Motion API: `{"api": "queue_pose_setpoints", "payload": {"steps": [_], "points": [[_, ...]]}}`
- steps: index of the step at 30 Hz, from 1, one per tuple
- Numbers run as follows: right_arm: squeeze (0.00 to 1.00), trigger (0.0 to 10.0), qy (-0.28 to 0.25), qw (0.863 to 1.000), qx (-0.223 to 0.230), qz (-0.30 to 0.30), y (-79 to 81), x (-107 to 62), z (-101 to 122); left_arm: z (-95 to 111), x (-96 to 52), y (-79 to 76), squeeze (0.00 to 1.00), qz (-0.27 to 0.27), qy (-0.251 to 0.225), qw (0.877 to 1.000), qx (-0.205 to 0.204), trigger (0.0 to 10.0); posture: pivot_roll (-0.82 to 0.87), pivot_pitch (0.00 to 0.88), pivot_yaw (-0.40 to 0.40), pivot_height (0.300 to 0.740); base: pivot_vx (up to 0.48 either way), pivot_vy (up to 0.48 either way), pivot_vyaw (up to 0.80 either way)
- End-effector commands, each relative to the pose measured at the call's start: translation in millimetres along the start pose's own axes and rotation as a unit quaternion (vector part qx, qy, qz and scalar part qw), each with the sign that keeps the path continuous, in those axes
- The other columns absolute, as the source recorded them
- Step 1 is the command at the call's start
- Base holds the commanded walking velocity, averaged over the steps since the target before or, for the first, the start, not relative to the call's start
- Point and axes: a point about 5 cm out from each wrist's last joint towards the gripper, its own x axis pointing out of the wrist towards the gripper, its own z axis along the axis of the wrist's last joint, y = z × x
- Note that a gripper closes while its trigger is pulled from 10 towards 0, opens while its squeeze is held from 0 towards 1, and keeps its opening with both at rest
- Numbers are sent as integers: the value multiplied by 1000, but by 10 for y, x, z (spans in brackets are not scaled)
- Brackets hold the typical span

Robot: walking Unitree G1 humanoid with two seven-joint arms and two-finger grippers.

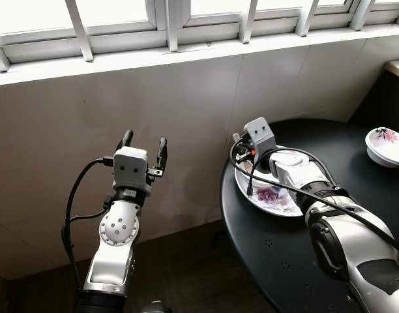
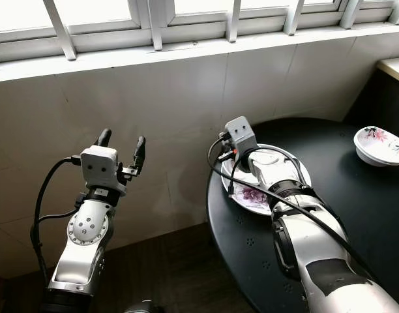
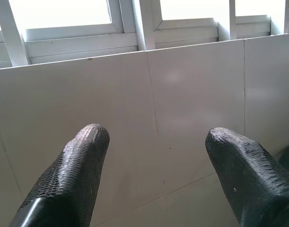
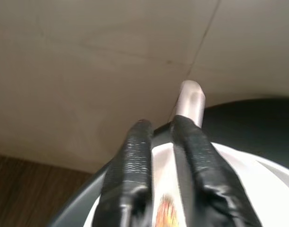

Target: Kitchen organization

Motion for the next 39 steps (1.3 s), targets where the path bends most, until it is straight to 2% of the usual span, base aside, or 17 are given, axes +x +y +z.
{"api": "queue_pose_setpoints", "payload": {"steps": [1, 7, 11, 19, 26, 29, 32, 33, 39], "points": [[1000, 10000, -26, 1000, 2, -15, -53, -13, 103, 35, 3, 6, 0, -1, -7, 1000, 4, 10000, 81, 13, -53, 740, 0, 0, 0], [1000, 10000, -48, 998, 6, -30, -71, -18, 170, 33, 3, 1, 0, -1, -7, 1000, 3, 10000, 77, 7, -56, 740, 0, 0, 0], [1000, 10000, -59, 998, 16, -26, -30, -6, 197, 34, 4, -9, 0, -2, -7, 1000, 3, 10000, 74, 10, -56, 740, 0, 0, 0], [1000, 10000, -63, 995, 52, -58, -70, -19, 182, 34, 5, -11, 0, 1, -7, 1000, 1, 10000, 74, 11, -60, 740, 0, 0, 0], [1000, 10000, -27, 992, 79, -90, -73, -16, 33, 32, 12, -12, 0, -1, -7, 1000, 2, 10000, 68, 15, -58, 740, 0, 0, 0], [1000, 10000, 7, 989, 87, -124, -137, -36, -63, 32, 16, -11, 0, -1, -7, 1000, 2, 10000, 69, 15, -60, 740, 0, 0, 0], [1000, 10000, 25, 987, 100, -122, -155, -47, -120, 32, 19, -11, 0, -1, -7, 1000, 3, 10000, 69, 15, -60, 740, 0, 0, 0], [0, 10000, 42, 987, 97, -119, -167, -58, -174, 32, 19, -12, 0, -1, -7, 1000, 3, 10000, 69, 15, -60, 740, 0, 0, 0], [0, 10000, 61, 988, 103, -98, -157, -65, -223, 33, 26, -16, 0, 0, -7, 1000, 3, 10000, 66, 14, -63, 740, 0, 0, 0]]}}
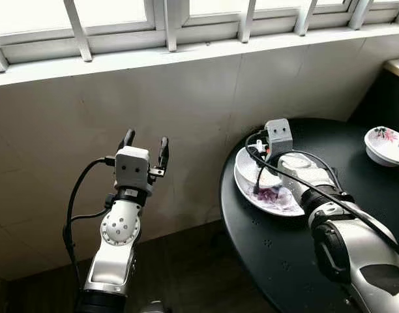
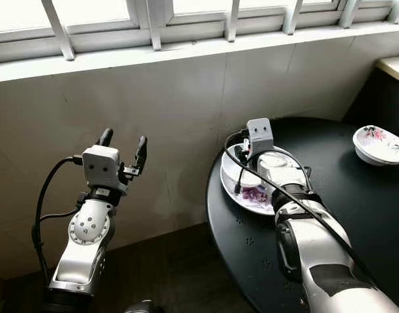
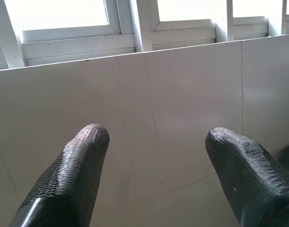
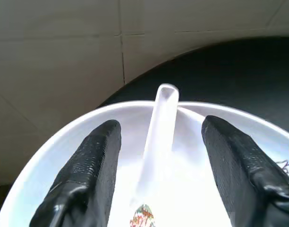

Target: Kitchen organization

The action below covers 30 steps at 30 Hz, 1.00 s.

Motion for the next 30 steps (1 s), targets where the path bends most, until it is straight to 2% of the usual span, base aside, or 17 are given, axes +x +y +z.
{"api": "queue_pose_setpoints", "payload": {"steps": [1, 16, 18, 25, 26, 28, 30], "points": [[0, 10000, 20, 1000, 5, 6, -2, 0, -32, 24, 17, -5, 0, 1, -5, 1000, 3, 10000, 66, 14, -63, 740, 0, 0, 0], [0, 10000, 72, 996, 45, -24, -92, -21, -225, 24, 15, 0, 0, 4, -5, 1000, 4, 10000, 74, 20, -70, 740, 0, 0, 0], [0, 10000, 83, 995, 61, -17, -69, -22, -281, 25, 11, -2, 0, 3, -5, 1000, 4, 10000, 75, 23, -72, 740, 0, 0, 0], [0, 10000, 93, 993, 70, 2, -5, -16, -320, 23, 9, 1, 0, 4, -4, 1000, 5, 10000, 77, 24, -73, 740, 0, 0, 0], [0, 7647, 98, 992, 83, 1, -3, -19, -347, 24, 9, 1, 0, 4, -4, 1000, 5, 10000, 79, 24, -73, 740, 0, 0, 0], [0, 0, 95, 991, 94, 1, -8, -19, -345, 24, 9, -1, 0, 4, -4, 1000, 5, 10000, 77, 24, -75, 740, 0, 0, 0], [0, 0, 91, 991, 95, -1, -17, -19, -329, 24, 9, -3, 0, 4, -4, 1000, 5, 10000, 77, 25, -75, 740, 0, 0, 0]]}}
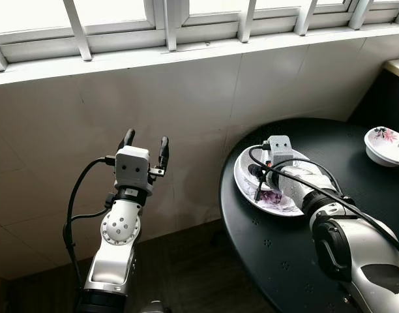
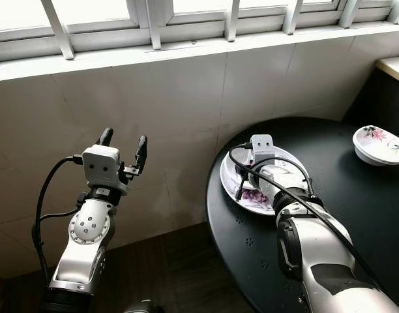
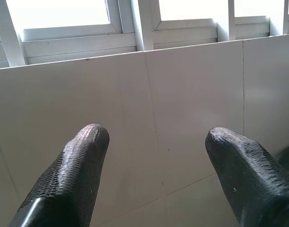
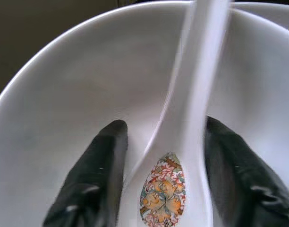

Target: Kitchen organization

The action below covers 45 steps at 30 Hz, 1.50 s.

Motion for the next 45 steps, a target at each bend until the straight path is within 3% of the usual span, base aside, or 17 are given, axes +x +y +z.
{"api": "queue_pose_setpoints", "payload": {"steps": [1, 12, 16, 21, 28, 33, 34, 36, 42, 45], "points": [[0, 0, 5, 1000, 12, -3, -20, -2, -23, 20, 5, -1, 0, 3, -3, 1000, 4, 10000, 77, 25, -75, 740, 0, 0, 0], [0, 0, -21, 999, -32, -18, -43, -11, 63, 17, 6, -9, 0, 3, -2, 1000, 3, 10000, 74, 25, -76, 740, 0, 0, 0], [0, 0, -67, 994, -78, -38, -41, -32, 234, 16, 1, -4, 0, 4, -2, 1000, 3, 10000, 74, 27, -75, 740, 0, 0, 0], [0, 0, -139, 982, -121, -36, 81, -70, 489, 9, -1, -4, 0, 2, 0, 1000, 5, 10000, 71, 24, -69, 740, 0, 0, 0], [0, 0, -223, 968, -118, -19, 256, -121, 648, 6, 0, -6, 0, -1, 0, 1000, 7, 10000, 71, 20, -64, 740, 0, 0, 0], [0, 0, -318, 943, -100, 16, 395, -249, 754, 3, -6, 2, 0, 2, 0, 1000, 6, 10000, 69, 12, -64, 740, 0, 0, 0], [0, 0, -318, 943, -100, 16, 395, -249, 754, 3, -6, 2, 0, 2, 0, 1000, 6, 10000, 69, 12, -64, 740, 0, 0, 0], [0, 0, -361, 926, -102, 30, 444, -354, 745, -2, -6, 20, 0, 8, 2, 1000, 4, 10000, 65, 10, -65, 740, 0, 0, 0], [0, 0, -387, 917, -85, 37, 456, -486, 608, -36, 0, 33, 0, 12, 16, 1000, -16, 10000, 56, 3, -59, 740, 0, 0, 133], [0, 0, -381, 922, -59, 31, 403, -510, 512, -46, 15, 3, 0, -1, 23, 1000, -19, 10000, 55, 3, -55, 740, 0, 320, 800]]}}
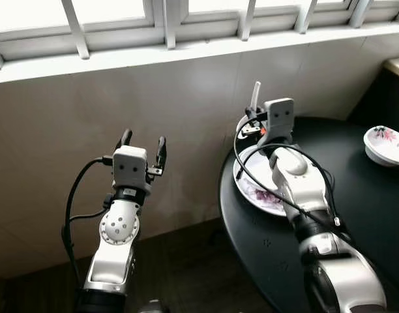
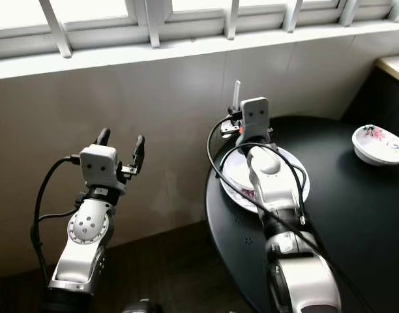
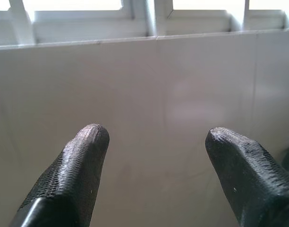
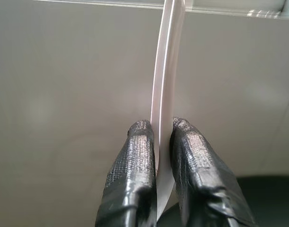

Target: Kitchen organization

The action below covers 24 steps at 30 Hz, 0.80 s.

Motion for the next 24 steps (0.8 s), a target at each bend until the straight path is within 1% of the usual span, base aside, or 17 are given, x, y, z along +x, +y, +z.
{"api": "queue_pose_setpoints", "payload": {"steps": [1, 3, 5, 8, 9, 12, 13, 14, 17, 18, 19, 21, 22, 23, 24], "points": [[0, 0, -10, 1000, 11, -7, -11, -30, 45, -19, 6, -19, 0, -7, 9, 1000, -3, 10000, 55, 3, -54, 740, 0, 480, 800], [0, 0, -23, 1000, 7, -5, 0, -72, 85, -2, 8, -17, 0, -8, 0, 1000, 4, 10000, 50, 2, -53, 740, 0, 480, 800], [0, 0, -35, 999, 3, 2, 32, -87, 133, 2, 10, -10, 0, -6, -2, 1000, 3, 10000, 48, 2, -52, 740, 0, 277, 800], [0, 0, -42, 999, -2, 12, 83, -110, 175, 16, 13, 1, 0, -4, -9, 1000, 5, 10000, 47, 2, -53, 740, 0, 0, 800], [0, 0, -55, 998, -7, 28, 151, -153, 214, 25, 11, -1, 0, -5, -11, 1000, 7, 10000, 47, 2, -53, 740, 0, 0, 800], [0, 0, -68, 996, -20, 55, 242, -226, 242, 29, 16, -1, 0, -5, -12, 1000, 8, 10000, 53, 7, -62, 740, 0, 0, 800], [0, 0, -69, 995, -26, 62, 260, -246, 242, 31, 17, -1, 0, -5, -12, 1000, 8, 10000, 53, 7, -62, 740, 0, 0, 800], [0, 0, -69, 994, -37, 75, 299, -310, 235, 34, 15, 5, 0, -3, -13, 1000, 10, 10000, 53, 10, -66, 740, 0, 0, 800], [0, 0, -69, 992, -59, 92, 333, -395, 230, 33, 13, 10, 0, -2, -13, 1000, 11, 10000, 50, 10, -70, 740, 0, 0, 800], [0, 0, -70, 989, -75, 103, 351, -449, 229, 31, 11, 11, 0, -2, -13, 1000, 12, 10000, 50, 11, -72, 740, 0, 0, 800], [0, 0, -70, 989, -75, 103, 351, -449, 229, 31, 11, 11, 0, -2, -13, 1000, 12, 10000, 50, 11, -72, 740, 0, 0, 800], [0, 0, -66, 988, -85, 113, 369, -525, 211, 28, 8, 15, 0, -1, -12, 1000, 12, 10000, 50, 11, -72, 740, 0, 0, 800], [0, 0, -59, 987, -90, 116, 368, -571, 184, 25, 7, 17, 0, -1, -12, 1000, 13, 10000, 45, 16, -78, 740, 0, 0, 800], [0, 0, -46, 986, -103, 121, 362, -653, 126, 20, 1, 22, 0, 0, -10, 1000, 12, 10000, 42, 18, -78, 740, 0, 0, 800], [0, 0, -41, 985, -111, 123, 359, -685, 98, 17, -2, 24, 0, 1, -9, 1000, 12, 10000, 42, 18, -78, 740, 0, 0, 800]]}}
